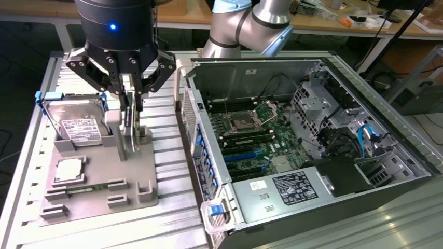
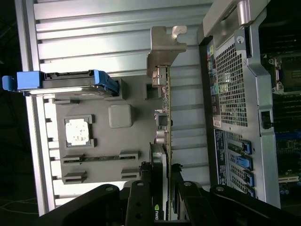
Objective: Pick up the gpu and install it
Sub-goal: 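Pick up the gpu and move the gpu toward the slot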
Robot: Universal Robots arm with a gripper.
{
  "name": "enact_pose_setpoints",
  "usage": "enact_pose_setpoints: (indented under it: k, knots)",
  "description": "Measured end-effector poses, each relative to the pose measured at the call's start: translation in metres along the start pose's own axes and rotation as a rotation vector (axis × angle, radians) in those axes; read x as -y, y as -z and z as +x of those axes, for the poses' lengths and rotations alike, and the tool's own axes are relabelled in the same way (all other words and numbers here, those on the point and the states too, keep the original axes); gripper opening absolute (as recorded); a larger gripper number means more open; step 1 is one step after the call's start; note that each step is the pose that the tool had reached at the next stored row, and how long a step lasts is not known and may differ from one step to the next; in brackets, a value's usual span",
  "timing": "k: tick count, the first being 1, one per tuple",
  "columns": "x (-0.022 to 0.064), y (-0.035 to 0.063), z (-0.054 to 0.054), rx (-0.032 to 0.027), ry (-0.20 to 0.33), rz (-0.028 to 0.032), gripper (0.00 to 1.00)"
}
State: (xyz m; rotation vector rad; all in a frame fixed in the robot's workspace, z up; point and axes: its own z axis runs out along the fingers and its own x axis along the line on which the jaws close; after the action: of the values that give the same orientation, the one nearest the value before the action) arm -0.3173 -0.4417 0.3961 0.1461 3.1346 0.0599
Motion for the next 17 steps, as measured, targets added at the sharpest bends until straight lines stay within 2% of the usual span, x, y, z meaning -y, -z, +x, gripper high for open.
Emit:
enact_pose_setpoints:
  k: [17]
  knots:
    - [-0.0004, 0.0086, 0.0001, 0.0001, -0.001, 0.0004, 0.27]
